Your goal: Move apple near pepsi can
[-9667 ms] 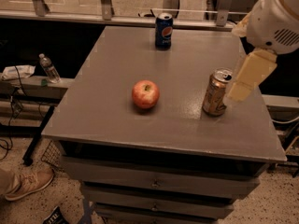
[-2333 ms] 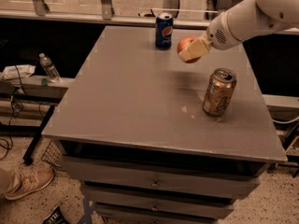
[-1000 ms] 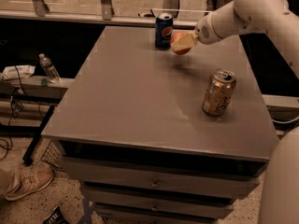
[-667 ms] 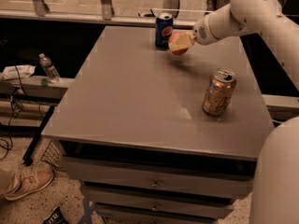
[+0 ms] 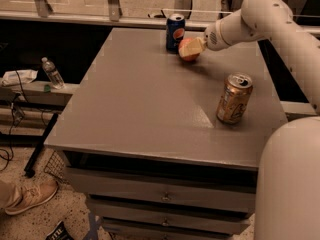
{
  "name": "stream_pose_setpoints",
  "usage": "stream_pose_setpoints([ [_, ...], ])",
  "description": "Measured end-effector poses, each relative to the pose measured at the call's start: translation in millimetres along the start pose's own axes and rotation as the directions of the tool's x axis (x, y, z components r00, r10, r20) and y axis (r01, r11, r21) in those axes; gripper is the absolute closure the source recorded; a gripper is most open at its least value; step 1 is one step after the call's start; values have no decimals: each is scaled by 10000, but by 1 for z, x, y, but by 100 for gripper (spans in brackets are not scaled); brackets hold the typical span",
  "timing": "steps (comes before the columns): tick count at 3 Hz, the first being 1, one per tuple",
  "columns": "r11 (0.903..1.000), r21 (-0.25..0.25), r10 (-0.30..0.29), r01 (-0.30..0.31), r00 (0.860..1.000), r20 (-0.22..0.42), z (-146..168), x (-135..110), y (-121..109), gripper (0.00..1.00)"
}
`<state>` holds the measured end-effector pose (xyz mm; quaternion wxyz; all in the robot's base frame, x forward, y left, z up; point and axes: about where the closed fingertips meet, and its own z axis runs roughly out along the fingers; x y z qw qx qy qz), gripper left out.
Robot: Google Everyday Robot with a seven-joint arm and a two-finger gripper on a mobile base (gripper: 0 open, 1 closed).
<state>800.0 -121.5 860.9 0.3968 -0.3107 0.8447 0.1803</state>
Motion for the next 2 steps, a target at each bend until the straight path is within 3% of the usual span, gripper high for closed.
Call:
stream_pose_setpoints([
  [2,10000,-88,-2,2,10000,-53,7,2,3,60],
])
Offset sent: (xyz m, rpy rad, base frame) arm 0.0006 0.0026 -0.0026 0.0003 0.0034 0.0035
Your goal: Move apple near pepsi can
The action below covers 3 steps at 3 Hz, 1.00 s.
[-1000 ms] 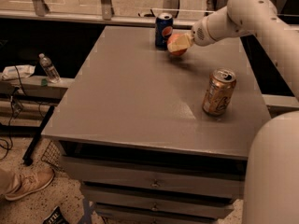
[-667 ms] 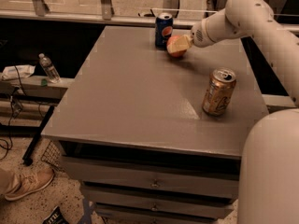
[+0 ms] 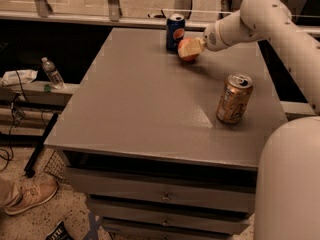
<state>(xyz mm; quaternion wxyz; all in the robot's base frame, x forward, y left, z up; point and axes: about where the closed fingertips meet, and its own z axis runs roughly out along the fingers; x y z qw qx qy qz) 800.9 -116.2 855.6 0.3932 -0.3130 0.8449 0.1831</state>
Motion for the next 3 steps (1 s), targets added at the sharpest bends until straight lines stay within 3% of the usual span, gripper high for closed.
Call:
stream_pose_setpoints([
  [2,10000,-90,1,-2,10000,-57,7,2,3,13],
  [3,9999,-135,2,-3,10000,-85,10,3,5,0],
])
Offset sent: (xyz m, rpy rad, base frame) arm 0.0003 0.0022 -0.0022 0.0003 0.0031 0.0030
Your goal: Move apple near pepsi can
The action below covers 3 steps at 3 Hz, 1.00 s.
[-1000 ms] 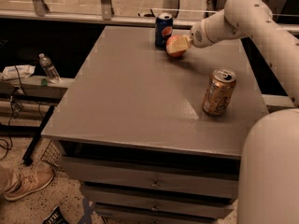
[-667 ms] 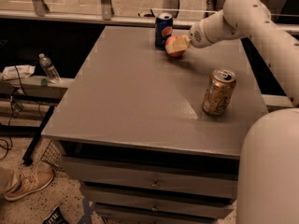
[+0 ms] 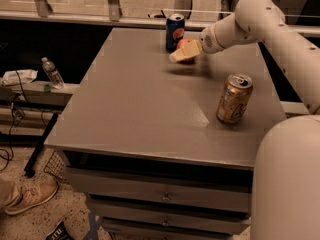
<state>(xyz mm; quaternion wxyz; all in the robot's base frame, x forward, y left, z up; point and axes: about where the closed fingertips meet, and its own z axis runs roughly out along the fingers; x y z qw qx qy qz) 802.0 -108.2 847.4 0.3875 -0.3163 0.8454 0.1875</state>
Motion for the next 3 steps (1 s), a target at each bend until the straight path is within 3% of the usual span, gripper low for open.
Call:
stream_pose_setpoints([
  [1,9999,126,-40,40,10000,27,-3,2,-2,0],
  [2,9970,772,-18,-2,9997,247,-31,10,-14,0],
  [3,9867,1610,121,-215,9982,592,-69,21,-25,0],
])
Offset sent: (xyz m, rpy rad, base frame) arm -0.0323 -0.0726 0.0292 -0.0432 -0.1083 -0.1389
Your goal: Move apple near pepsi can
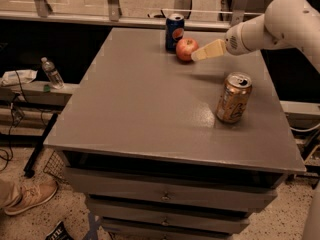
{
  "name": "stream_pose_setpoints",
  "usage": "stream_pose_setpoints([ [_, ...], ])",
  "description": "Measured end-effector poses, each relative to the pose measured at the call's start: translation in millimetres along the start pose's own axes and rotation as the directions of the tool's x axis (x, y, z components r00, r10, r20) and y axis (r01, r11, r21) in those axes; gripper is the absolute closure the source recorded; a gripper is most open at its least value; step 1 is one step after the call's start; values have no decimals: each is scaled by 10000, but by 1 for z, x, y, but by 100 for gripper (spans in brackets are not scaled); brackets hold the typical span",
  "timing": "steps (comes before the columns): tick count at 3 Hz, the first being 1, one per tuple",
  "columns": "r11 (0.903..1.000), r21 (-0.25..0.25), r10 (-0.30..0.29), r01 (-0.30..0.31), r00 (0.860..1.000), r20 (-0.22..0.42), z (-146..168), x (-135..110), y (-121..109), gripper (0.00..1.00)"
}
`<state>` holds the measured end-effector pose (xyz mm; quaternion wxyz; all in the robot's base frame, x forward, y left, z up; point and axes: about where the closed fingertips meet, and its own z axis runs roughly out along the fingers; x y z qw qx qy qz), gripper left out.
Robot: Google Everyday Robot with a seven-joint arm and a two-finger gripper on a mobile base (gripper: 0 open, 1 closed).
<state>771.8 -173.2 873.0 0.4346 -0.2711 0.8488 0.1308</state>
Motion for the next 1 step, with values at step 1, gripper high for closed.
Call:
stream_pose_setpoints([
  [1,10000,14,10,-10,10000,-17,3,4,2,0],
])
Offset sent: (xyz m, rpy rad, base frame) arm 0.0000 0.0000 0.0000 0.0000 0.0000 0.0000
